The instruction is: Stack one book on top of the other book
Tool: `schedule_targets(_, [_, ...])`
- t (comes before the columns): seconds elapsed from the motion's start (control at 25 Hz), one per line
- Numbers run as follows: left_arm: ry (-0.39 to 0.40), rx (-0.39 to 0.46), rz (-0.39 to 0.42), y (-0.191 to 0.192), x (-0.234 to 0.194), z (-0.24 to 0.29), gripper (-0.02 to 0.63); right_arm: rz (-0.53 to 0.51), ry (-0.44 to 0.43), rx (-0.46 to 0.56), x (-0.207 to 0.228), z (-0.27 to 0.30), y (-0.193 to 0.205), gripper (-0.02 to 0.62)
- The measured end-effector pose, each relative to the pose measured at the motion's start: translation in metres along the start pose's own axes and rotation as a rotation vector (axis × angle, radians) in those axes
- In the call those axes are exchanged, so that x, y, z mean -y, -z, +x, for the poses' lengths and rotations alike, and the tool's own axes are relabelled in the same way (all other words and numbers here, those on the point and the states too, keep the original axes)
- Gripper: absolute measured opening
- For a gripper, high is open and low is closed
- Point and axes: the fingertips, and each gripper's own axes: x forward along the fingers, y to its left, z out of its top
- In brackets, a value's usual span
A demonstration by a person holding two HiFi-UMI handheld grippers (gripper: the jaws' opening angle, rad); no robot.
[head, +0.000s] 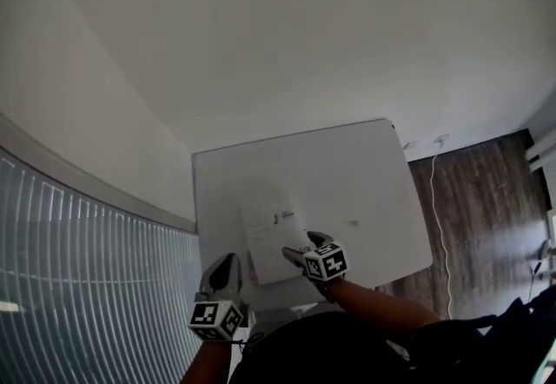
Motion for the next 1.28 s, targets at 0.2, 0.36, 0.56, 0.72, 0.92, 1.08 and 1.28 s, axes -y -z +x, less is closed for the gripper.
schedule_targets(0.2, [0.002,0.005,-0.032,-0.003,-0.001,0.004,0.006,-0.026,-0.020,0.030,-0.011,-0.006,-0.007,0.389])
schedule_targets(0.36, [0.003,-0.013,-0.043,-0.006,0.005,0.005,0.006,-0.015,-0.027,0.072,-0.010,-0.016,-0.014,0.389])
schedule_targets(0.56, [0.016,-0.019,-0.028,-0.014,0.004,0.008,0.006,-0.094,-0.026,0.143,-0.014,-0.029,-0.035,0.265])
schedule_targets(0.72, [0.013,-0.039,-0.057,-0.007,0.000,0.004,0.006,-0.152,0.005,0.197,-0.018,-0.044,-0.044,0.003])
schedule_targets(0.92, [0.045,-0.013,-0.047,-0.002,0.001,0.013,0.006,-0.189,0.105,0.344,-0.002,-0.073,-0.075,0.003])
schedule_targets(1.08, [0.049,0.007,-0.054,0.007,-0.004,0.017,0.006,-0.186,0.132,0.355,0.014,-0.082,-0.074,0.003])
schedule_targets(1.28, [0.036,0.008,-0.056,0.005,-0.003,0.011,0.006,-0.164,0.131,0.355,0.015,-0.086,-0.074,0.003])
